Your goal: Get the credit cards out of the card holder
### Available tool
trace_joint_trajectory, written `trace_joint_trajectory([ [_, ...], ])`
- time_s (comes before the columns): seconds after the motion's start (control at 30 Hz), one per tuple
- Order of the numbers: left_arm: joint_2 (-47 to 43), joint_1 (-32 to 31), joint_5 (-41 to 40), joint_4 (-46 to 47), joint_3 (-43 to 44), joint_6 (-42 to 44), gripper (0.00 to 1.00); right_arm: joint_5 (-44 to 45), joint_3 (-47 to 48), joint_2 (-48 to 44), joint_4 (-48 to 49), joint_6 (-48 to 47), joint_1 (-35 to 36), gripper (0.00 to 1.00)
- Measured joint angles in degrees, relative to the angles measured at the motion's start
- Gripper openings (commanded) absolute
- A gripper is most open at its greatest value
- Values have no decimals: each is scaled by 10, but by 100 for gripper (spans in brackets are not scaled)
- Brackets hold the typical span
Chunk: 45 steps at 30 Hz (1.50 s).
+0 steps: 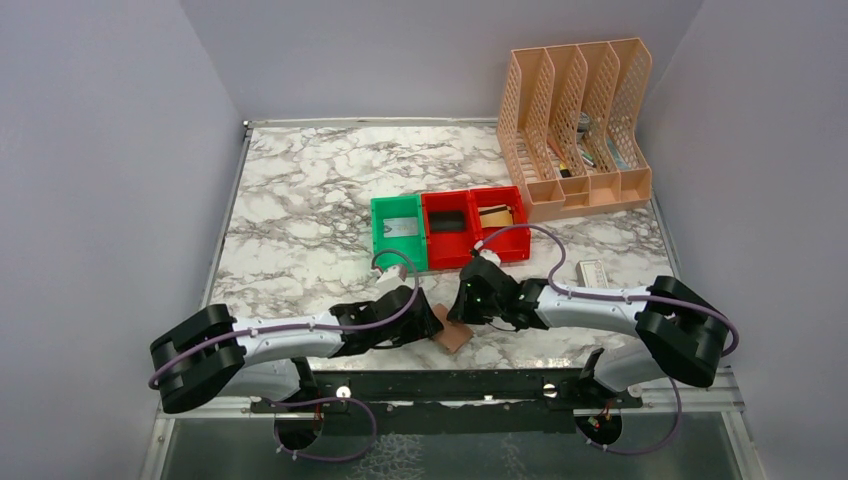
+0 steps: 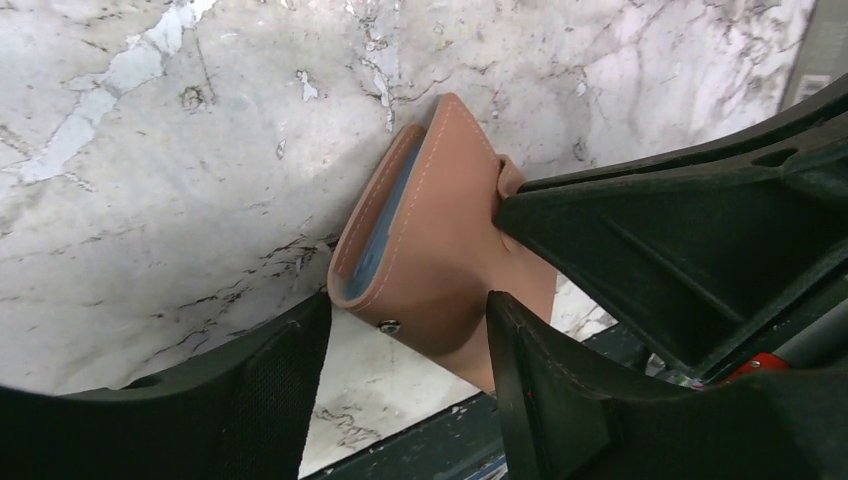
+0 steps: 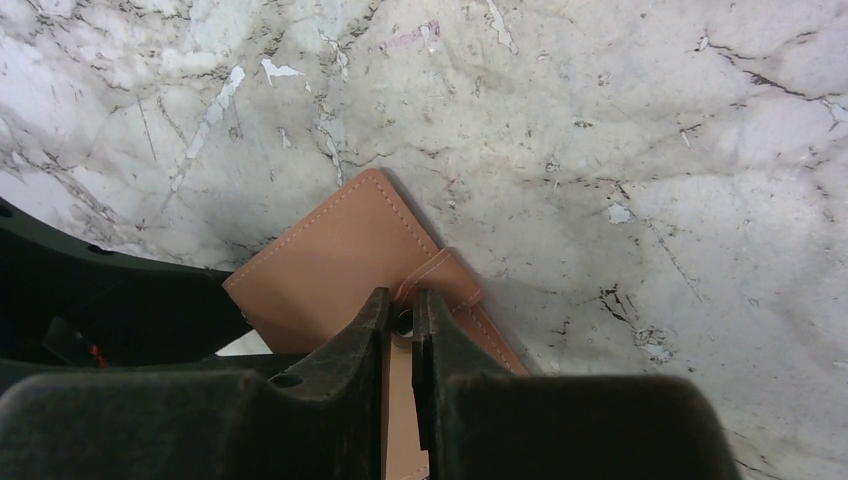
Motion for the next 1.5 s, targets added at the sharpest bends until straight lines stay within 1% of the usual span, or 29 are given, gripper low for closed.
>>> trace_joint_trajectory([
  [0.07, 0, 2, 1, 39, -17, -11, 53, -1, 0, 0, 0, -1, 0, 7],
  [0.17, 0, 10, 10, 101, -49, -32, 39, -6, 0, 0, 0, -5, -3, 7],
  [0.23, 6, 19, 20, 115, -56, -43, 31, -14, -3, -2, 3, -8, -8, 7],
  [0.3, 11, 23, 26, 116, -55, -50, 28, -23, -8, -8, 7, -12, -15, 7],
  [0.57, 13, 40, 37, 111, -52, -58, 26, -73, -35, -26, 18, -33, -54, 8],
  [0.63, 14, 41, 38, 110, -51, -57, 26, -82, -40, -31, 19, -37, -62, 13],
  [0.8, 30, 45, 38, 79, -22, -40, 29, -91, -44, -50, 2, -57, -80, 33],
  [0.93, 48, 45, 38, 44, 14, -17, 29, -82, -41, -65, -35, -89, -84, 39],
  [1.07, 68, 45, 37, 16, 43, 5, 30, -71, -11, -66, -79, -130, -86, 40],
  [1.2, 88, 48, 38, 2, 63, 20, 30, -75, 26, -64, -97, -185, -86, 40],
  [1.4, 103, 48, 37, -10, 79, 33, 30, -128, 44, -47, -96, -260, -86, 44],
  [1.5, 104, 48, 37, -12, 80, 35, 30, -147, 44, -31, -97, -283, -86, 46],
])
